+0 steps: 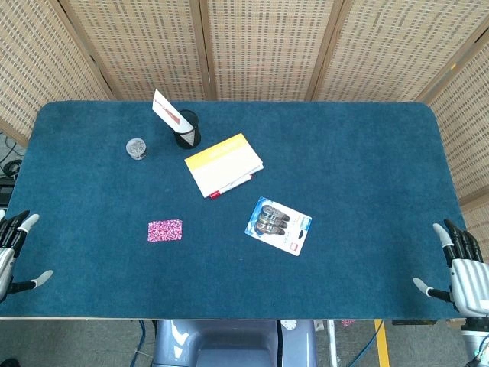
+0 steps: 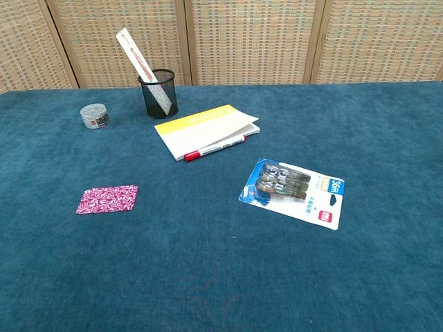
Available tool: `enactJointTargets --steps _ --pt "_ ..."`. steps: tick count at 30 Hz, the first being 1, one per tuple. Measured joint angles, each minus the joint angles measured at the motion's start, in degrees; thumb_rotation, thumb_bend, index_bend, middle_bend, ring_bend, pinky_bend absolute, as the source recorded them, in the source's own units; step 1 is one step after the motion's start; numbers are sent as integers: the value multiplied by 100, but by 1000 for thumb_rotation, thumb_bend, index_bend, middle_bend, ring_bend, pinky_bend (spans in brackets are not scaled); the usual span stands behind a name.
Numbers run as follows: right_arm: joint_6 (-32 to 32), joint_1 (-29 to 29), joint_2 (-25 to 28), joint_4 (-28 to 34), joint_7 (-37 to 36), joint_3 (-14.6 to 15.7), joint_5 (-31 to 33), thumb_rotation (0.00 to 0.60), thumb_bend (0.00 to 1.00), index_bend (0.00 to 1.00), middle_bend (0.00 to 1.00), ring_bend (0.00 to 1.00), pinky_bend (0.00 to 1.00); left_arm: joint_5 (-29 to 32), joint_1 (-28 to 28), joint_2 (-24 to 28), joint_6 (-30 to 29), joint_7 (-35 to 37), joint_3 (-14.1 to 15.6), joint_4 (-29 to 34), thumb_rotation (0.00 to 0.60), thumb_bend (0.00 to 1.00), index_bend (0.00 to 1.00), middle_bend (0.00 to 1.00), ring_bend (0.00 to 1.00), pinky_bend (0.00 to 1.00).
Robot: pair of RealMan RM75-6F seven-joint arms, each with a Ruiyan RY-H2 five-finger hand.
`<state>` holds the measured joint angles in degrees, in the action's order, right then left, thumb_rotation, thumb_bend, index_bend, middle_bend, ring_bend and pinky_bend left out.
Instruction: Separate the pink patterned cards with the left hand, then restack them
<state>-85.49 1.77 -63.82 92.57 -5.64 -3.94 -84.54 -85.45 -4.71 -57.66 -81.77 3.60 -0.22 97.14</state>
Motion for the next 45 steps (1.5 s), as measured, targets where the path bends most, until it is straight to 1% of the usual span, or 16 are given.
enactJointTargets --steps 7,8,10,11,12,13,14,15,17,18,19,24,31,36,40,45 --pt "3 -4 9 19 6 3 7 600 131 0 0 0 0 -1 -8 -3 24 0 7 -4 600 1 0 0 0 0" --pt "4 -4 9 21 11 4 7 600 131 0 0 0 0 1 -10 -5 32 -1 8 -4 600 10 0 0 0 0" --pt "14 0 8 28 23 4 11 600 131 0 0 0 0 4 -25 -18 65 0 11 -6 600 70 0 0 0 0" --pt "19 3 8 32 34 3 14 600 131 0 0 0 0 7 -41 -29 99 -3 12 -13 600 153 0 0 0 0" --pt "26 6 9 39 44 2 20 600 131 0 0 0 0 12 -68 -47 158 -11 12 -25 600 272 0 0 0 0" --pt "28 6 9 42 44 2 23 600 131 0 0 0 0 13 -92 -63 205 -20 13 -39 600 427 0 0 0 0" --pt "29 6 10 43 41 2 23 600 131 0 0 0 0 9 -121 -81 254 -27 15 -57 600 546 0 0 0 0" --pt "32 6 12 44 31 3 24 600 131 0 0 0 0 -11 -166 -102 331 -27 24 -86 600 716 0 0 0 0" --pt "38 7 17 41 18 6 21 600 131 0 0 0 0 -63 -258 -122 515 31 56 -127 600 929 0 0 0 0" --pt "41 7 18 37 7 6 22 600 131 0 0 0 0 -103 -335 -130 680 118 83 -153 600 983 0 0 0 0" --pt "44 8 19 34 -8 6 24 600 131 0 0 0 0 -133 -402 -137 822 203 102 -174 600 998 0 0 0 0" --pt "88 18 38 19 -116 11 29 600 132 0 0 0 0 -282 -929 -318 1606 552 144 -350 600 1000 0 0 0 0" --pt "143 35 72 39 -173 19 41 600 131 0 0 0 0 -284 -1688 -747 2542 508 14 -374 600 1000 0 0 0 0" --pt "169 41 89 36 -217 26 45 600 131 0 0 0 0 -57 -2162 -1160 3163 406 -115 -416 600 1000 0 0 0 0" --pt "203 50 110 32 -262 36 42 600 132 0 0 0 0 199 -2381 -1489 3471 276 -164 -497 600 1000 0 0 0 0" --pt "229 58 128 37 -293 45 41 600 131 0 0 0 0 489 -2544 -1834 3654 18 -175 -639 600 1000 0 0 0 0"
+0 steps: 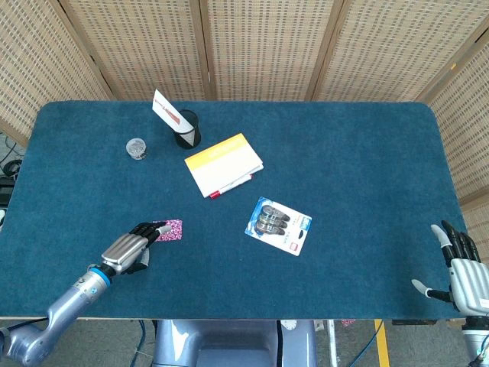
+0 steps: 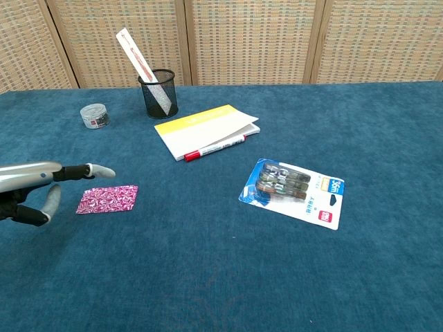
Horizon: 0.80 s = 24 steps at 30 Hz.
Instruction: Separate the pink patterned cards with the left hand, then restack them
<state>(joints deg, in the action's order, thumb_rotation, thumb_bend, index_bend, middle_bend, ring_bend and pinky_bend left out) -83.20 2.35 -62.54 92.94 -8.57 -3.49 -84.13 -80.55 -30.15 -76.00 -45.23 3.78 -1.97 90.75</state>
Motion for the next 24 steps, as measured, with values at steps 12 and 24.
enactJointTargets --steps 12,24 --pt "28 9 21 9 -37 9 7 600 131 0 0 0 0 517 -263 -528 354 101 -33 -381 600 1000 0 0 0 0" --pt "39 13 29 12 -51 14 12 600 132 0 0 0 0 671 -391 -629 439 -139 100 -226 600 1000 0 0 0 0"
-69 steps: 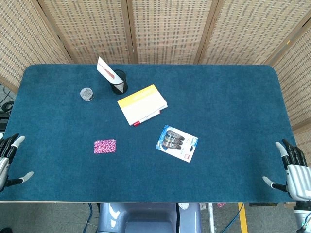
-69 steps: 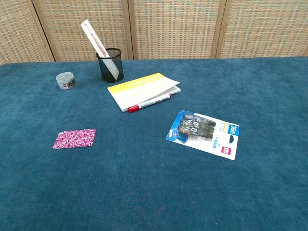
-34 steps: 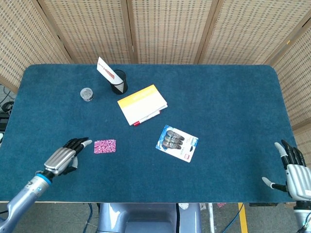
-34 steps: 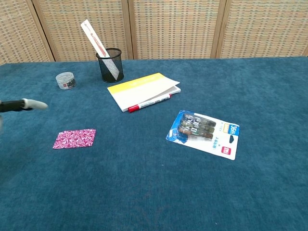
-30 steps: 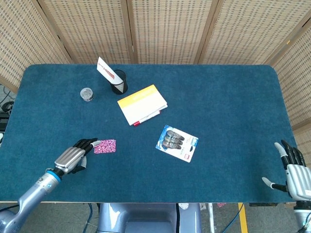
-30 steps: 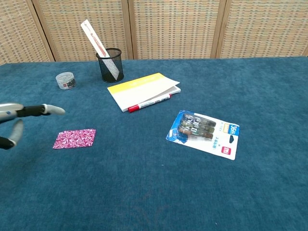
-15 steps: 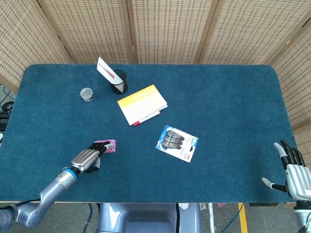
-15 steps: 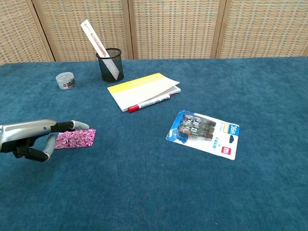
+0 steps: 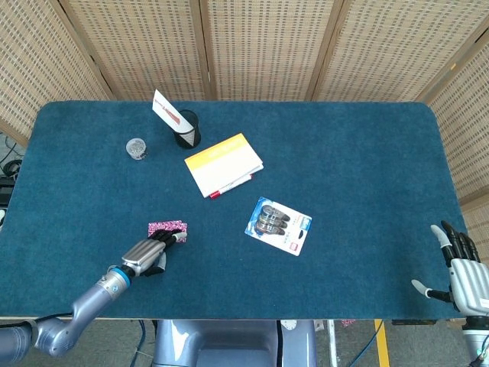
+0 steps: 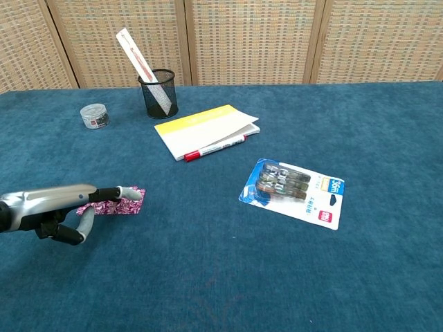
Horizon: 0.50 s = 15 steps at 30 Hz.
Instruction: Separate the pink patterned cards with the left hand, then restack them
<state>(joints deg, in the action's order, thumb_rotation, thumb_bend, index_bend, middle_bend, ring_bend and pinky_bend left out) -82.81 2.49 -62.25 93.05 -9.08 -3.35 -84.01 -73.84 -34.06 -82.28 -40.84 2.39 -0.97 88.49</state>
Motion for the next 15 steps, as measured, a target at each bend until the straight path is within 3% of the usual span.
enactJointTargets --steps 15 --pt "9 2 10 5 -4 7 2 600 131 0 0 0 0 -40 -27 195 -130 -913 428 991 600 1000 0 0 0 0"
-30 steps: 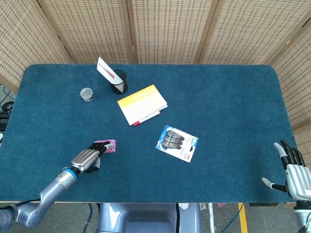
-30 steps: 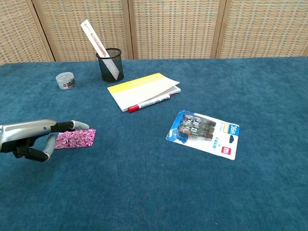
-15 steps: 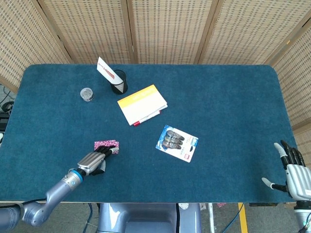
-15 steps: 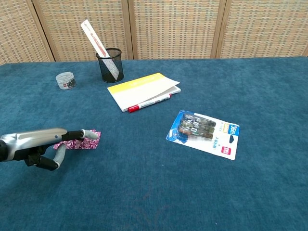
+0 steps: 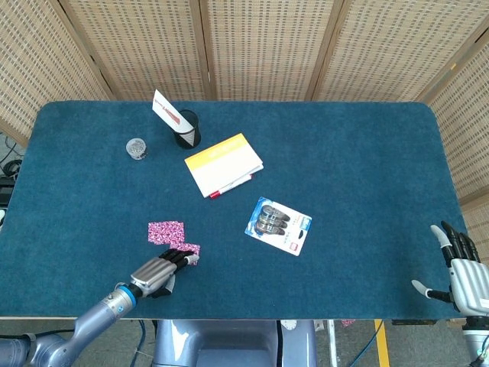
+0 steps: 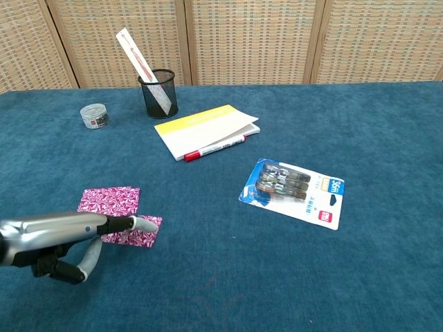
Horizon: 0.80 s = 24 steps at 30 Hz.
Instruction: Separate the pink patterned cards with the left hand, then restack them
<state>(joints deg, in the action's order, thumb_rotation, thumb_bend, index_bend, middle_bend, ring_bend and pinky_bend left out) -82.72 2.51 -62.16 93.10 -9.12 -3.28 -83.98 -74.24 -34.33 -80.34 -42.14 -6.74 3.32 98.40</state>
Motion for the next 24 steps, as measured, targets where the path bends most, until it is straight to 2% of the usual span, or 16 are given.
enactJointTargets --steps 5,11,14,24 --pt "-2 -1 1 0 -5 1 0 600 132 0 0 0 0 12 -13 139 -82 -337 125 390 600 1000 0 0 0 0" --pt "-3 0 1 -4 -8 3 -4 600 132 0 0 0 0 -305 91 239 -565 -229 90 531 600 1000 0 0 0 0" --pt "-3 0 2 -4 -7 3 -4 600 131 0 0 0 0 -335 128 248 -717 -85 14 419 600 1000 0 0 0 0" --pt "0 1 1 0 4 4 2 600 131 0 0 0 0 -142 97 -30 -533 471 -139 -417 600 1000 0 0 0 0"
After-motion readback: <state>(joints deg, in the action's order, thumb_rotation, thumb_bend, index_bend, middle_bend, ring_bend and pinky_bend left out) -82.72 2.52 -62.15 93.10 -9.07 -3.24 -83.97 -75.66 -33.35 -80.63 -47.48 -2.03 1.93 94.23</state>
